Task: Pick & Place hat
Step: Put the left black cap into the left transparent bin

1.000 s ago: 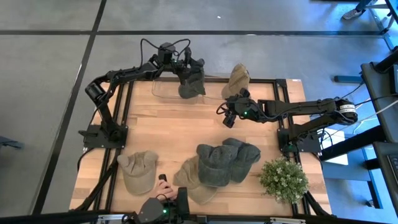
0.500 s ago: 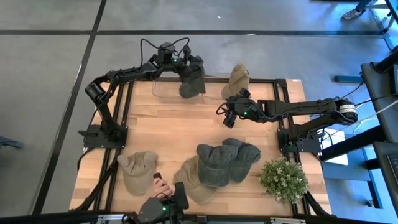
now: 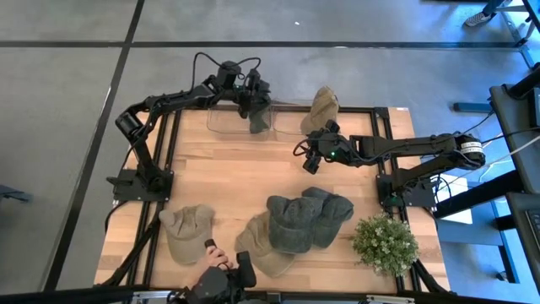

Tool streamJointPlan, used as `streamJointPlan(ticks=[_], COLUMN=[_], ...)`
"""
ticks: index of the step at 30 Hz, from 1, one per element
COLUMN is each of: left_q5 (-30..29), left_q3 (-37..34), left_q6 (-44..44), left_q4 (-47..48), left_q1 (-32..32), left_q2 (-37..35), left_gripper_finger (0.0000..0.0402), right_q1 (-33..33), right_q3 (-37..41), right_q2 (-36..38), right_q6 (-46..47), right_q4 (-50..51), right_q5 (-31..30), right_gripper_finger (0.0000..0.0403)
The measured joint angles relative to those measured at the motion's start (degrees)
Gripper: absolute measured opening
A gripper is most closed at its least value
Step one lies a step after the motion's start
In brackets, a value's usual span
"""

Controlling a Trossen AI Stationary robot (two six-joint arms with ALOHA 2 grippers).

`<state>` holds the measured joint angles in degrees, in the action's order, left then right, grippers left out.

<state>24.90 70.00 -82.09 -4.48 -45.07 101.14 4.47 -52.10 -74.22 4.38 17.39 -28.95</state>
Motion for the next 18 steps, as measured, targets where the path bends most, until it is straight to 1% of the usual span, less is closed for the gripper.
streamJointPlan(ticks=[4, 8, 10, 14, 18], left_q5=[-1.23, -6.11, -7.45, -8.17, -10.22], left_q3=[0.00, 0.00, 0.00, 0.00, 0.00], left_q6=[-1.53, -1.57, -1.66, -1.16, -0.78], left_q4=[-0.61, -0.66, -0.11, 2.14, 6.93], left_q1=[0.29, 0.76, 0.91, 1.23, 1.66], left_q2=[0.00, -0.04, -0.04, -0.13, -1.47], left_gripper_finger=[0.0183, 0.0183, 0.0183, 0.0183, 0.0183], right_q1=[0.00, 0.00, 0.00, 0.00, 0.00], right_q3=[0.00, -0.01, 0.00, 0.00, 0.00], right_q2=[0.00, 0.00, 0.00, 0.00, 0.00], right_q6=[0.09, 1.38, 1.35, 1.38, 1.34], right_q4=[0.02, 0.33, 0.57, 0.56, 0.54], right_q5=[0.00, 0.00, 0.00, 0.00, 0.00], right_gripper_finger=[0.0209, 0.0209, 0.0209, 0.0209, 0.0209])
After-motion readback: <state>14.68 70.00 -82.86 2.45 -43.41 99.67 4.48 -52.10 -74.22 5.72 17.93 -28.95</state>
